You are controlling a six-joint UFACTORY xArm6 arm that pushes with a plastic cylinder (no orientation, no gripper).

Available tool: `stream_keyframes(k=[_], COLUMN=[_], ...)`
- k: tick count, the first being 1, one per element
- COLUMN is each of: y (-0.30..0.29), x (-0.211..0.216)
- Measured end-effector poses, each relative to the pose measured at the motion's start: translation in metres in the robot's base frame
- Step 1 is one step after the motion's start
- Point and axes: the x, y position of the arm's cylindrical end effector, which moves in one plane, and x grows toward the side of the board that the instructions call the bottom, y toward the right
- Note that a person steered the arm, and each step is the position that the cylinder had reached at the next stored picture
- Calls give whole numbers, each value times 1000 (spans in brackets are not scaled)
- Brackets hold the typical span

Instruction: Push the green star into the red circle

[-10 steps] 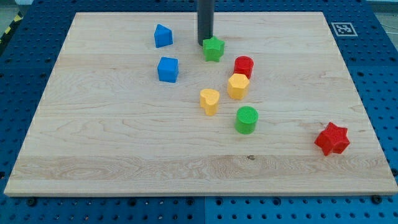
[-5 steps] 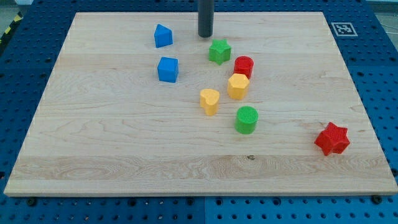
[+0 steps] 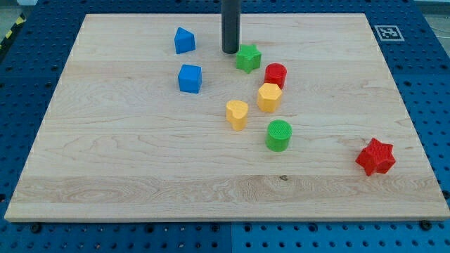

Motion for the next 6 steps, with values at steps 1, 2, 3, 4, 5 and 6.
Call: stream_keyframes(k=[1, 2, 3, 4, 5, 6], y=[29, 64, 85, 87, 87, 85], x=[18, 47, 64, 85, 94, 94])
